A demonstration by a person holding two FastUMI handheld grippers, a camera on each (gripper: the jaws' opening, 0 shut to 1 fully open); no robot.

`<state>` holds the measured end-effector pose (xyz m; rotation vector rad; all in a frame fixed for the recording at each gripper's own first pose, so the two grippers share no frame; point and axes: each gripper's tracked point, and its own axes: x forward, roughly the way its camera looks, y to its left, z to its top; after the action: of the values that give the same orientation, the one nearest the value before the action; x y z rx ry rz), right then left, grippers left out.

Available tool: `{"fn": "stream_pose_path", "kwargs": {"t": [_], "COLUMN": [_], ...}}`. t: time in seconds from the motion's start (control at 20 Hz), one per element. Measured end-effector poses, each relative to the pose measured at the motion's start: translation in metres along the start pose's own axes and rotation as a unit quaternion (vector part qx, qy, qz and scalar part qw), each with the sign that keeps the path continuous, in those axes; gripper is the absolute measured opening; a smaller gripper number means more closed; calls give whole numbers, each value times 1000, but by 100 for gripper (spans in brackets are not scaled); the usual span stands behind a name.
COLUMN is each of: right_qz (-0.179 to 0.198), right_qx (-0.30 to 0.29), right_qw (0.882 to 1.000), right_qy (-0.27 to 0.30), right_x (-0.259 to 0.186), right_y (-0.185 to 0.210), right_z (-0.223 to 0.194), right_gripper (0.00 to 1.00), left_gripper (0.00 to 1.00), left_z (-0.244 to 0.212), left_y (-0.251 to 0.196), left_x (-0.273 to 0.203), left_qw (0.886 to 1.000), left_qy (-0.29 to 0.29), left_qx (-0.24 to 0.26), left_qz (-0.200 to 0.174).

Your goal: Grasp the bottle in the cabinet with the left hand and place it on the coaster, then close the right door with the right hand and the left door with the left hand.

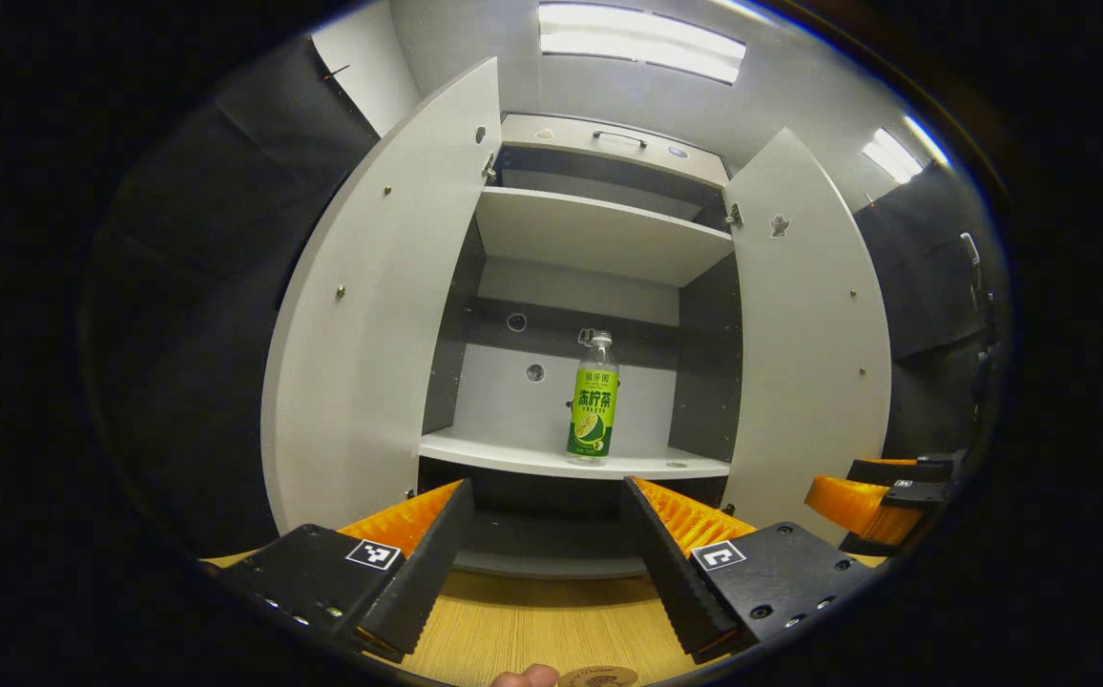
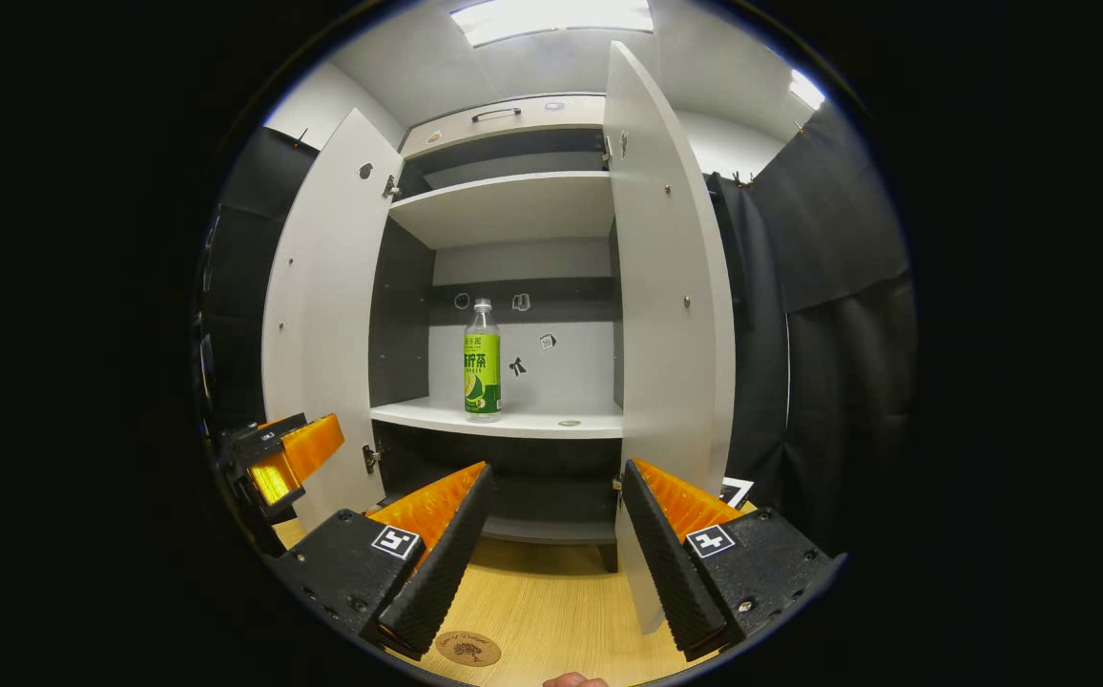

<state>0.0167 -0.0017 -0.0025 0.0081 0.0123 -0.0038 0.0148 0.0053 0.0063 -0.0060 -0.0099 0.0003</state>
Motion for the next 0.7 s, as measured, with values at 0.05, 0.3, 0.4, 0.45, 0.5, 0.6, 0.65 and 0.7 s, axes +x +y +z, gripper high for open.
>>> {"fn": "stream_pose_path", "kwargs": {"t": [0.05,0.3,0.4,0.45,0.5,0.6,0.65,0.7], "right_qz": [1,0,-4,-7,-9,-17,-19,-20], "right_qx": [1,5,-1,-4,-6,-8,-8,-7], "right_qw": [1000,1000,1000,1000,1000,1000,1000,1000], "right_qy": [1,2,-3,-6,-9,-10,-8,-6], "right_x": [2,4,4,2,1,-2,-3,-3], "right_y": [0,0,-2,-3,-4,-9,-10,-10], "right_z": [0,0,4,6,8,8,8,7], "right_gripper": [84,84,84,84,84,84,83,83], "left_gripper": [95,95,95,95,99,95,95,95], "left_z": [3,15,19,22,26,32,35,36], "left_y": [-1,-23,-32,-35,-38,-47,-52,-60], "left_x": [4,35,55,67,80,109,124,141], "left_qw": [1000,998,997,996,996,994,993,991], "left_qy": [-1,-2,4,5,3,1,-3,-2], "left_qx": [0,-21,-30,-31,-30,-22,-17,-13], "left_qz": [-3,-55,-74,-80,-88,-105,-115,-130]}}
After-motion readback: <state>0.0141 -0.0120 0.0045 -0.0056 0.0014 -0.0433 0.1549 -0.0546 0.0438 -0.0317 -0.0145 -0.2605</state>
